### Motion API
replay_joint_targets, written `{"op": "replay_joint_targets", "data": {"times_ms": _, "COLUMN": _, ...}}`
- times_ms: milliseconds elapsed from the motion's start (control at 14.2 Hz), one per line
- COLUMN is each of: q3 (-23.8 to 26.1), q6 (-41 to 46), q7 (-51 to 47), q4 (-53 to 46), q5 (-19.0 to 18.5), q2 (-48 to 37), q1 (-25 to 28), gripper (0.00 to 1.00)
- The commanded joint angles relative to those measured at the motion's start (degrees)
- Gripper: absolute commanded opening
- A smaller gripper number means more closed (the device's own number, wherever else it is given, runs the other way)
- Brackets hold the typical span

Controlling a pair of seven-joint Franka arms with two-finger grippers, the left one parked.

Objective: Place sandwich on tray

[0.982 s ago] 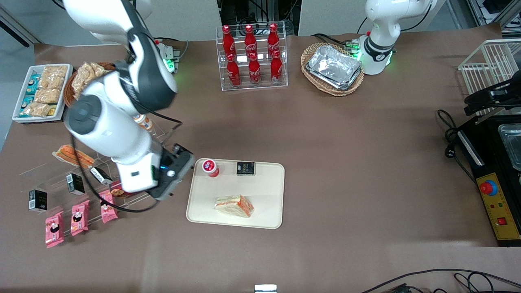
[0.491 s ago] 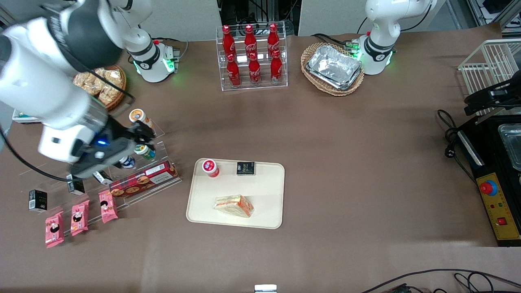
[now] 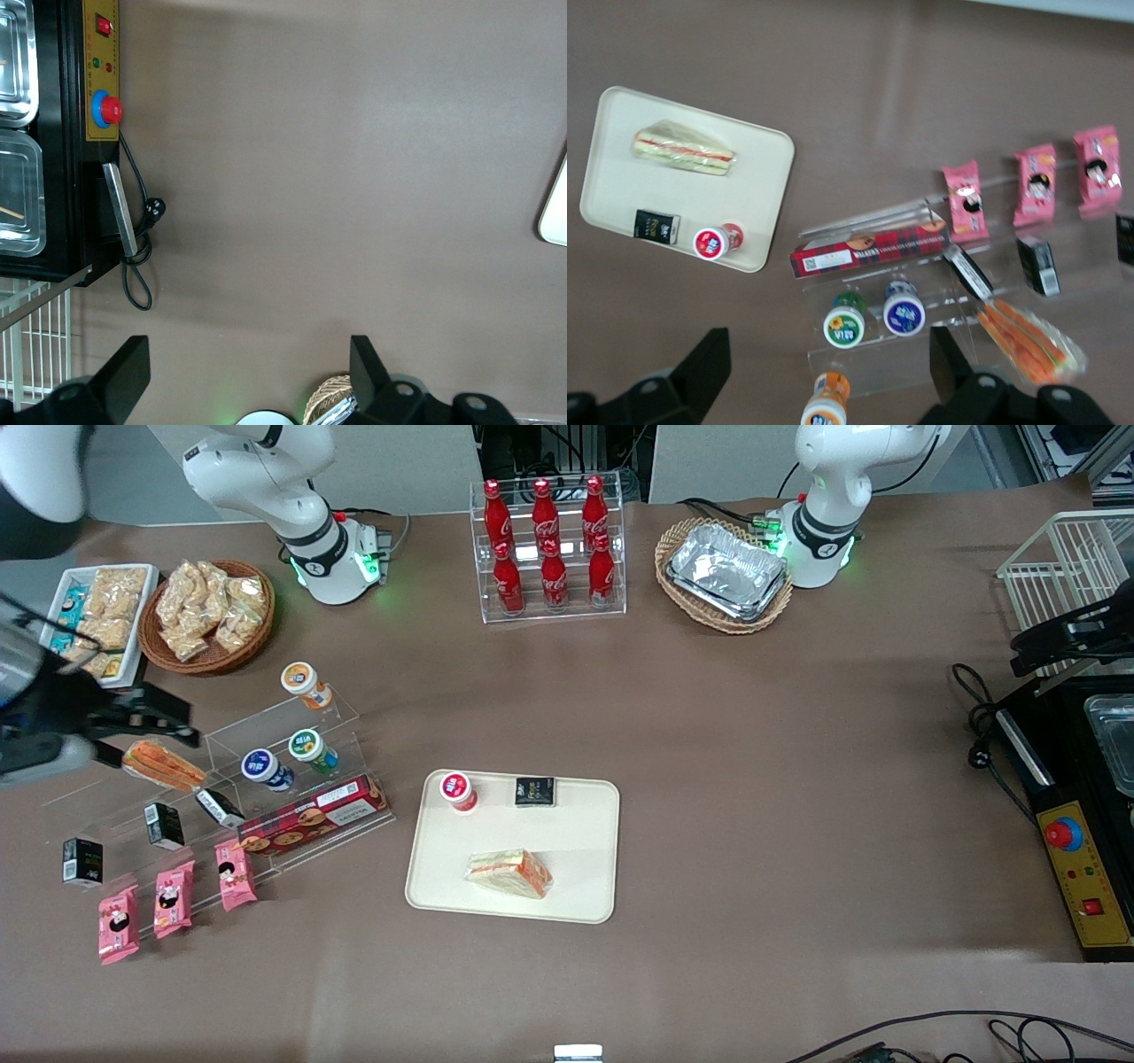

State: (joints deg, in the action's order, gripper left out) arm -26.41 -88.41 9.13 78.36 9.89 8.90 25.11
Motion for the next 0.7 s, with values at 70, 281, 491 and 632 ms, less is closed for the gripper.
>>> {"op": "replay_joint_targets", "data": {"times_ms": 70, "q3": 16.25, "q6": 4.2, "q7": -13.94, "q4": 1.45, "q5": -3.03, "q2": -4.58, "q1": -14.6, "gripper": 1.0}}
{"op": "replay_joint_targets", "data": {"times_ms": 281, "q3": 22.72, "q6": 4.12, "q7": -14.84, "q4": 1.45, "q5": -7.33, "q2": -5.29, "q1": -20.36, "gripper": 1.0}}
{"op": "replay_joint_targets", "data": {"times_ms": 491, "q3": 22.72, "q6": 3.24, "q7": -14.32, "q4": 1.36, "q5": -7.35, "q2": -4.68, "q1": -22.29, "gripper": 1.0}}
{"op": "replay_joint_targets", "data": {"times_ms": 632, "q3": 22.63, "q6": 2.81, "q7": -14.23, "q4": 1.36, "q5": -7.43, "q2": -4.68, "q1": -22.39, "gripper": 1.0}}
